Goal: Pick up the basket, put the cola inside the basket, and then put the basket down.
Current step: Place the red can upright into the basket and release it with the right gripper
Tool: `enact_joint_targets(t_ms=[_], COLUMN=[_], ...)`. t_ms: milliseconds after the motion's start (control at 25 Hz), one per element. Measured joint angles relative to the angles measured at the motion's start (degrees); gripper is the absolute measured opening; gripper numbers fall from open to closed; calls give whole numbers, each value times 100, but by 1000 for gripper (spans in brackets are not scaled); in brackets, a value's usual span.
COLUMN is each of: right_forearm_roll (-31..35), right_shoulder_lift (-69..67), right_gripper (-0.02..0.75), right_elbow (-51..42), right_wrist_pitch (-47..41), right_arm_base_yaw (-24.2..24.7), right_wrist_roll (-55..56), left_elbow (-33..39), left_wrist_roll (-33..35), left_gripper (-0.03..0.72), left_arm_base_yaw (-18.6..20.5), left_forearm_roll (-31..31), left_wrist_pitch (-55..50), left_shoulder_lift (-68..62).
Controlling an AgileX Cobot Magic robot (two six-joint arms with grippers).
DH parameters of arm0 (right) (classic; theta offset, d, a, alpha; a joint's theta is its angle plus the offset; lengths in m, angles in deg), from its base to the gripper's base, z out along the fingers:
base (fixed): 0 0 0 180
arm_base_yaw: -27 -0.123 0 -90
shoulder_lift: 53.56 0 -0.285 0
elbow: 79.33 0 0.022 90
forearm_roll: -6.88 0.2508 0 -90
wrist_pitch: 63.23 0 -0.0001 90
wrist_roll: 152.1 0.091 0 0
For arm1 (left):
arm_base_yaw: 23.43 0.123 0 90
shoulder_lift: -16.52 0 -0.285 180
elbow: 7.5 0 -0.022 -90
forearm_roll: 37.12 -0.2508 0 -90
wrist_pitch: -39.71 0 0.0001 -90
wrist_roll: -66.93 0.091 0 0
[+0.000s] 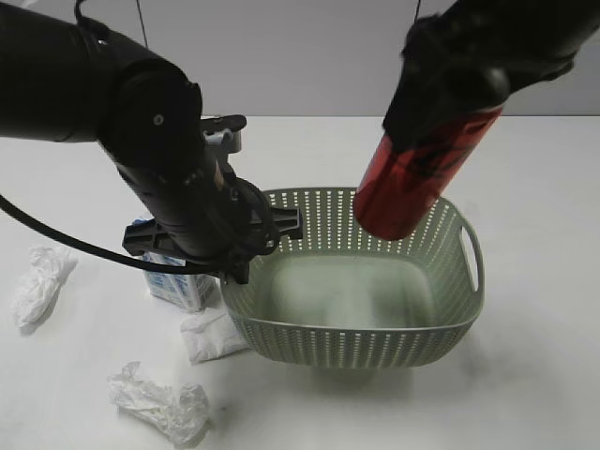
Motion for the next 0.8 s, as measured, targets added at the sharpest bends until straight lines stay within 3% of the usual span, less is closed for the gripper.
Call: enact_joint_targets(t_ms=[360,680,800], right_forearm_roll=[-53,55,121], right_shoulder_lift=[-1330,-1462,-1462], right_gripper=[494,494,582], right_elbow=[-145,-762,-762], right_wrist_pitch=[143,776,788], right_arm_base_yaw=[-199,-199,-199], right_wrist_roll=[25,35,35], left_elbow=[0,0,0], left_wrist_roll=[0,0,0], left_gripper=[6,6,6], left_arm_base_yaw=[0,0,0], left_forearm_roll=[-5,-29,-41], left_wrist_pitch=[5,-10,-14], left_shoulder_lift=[0,-6,-6])
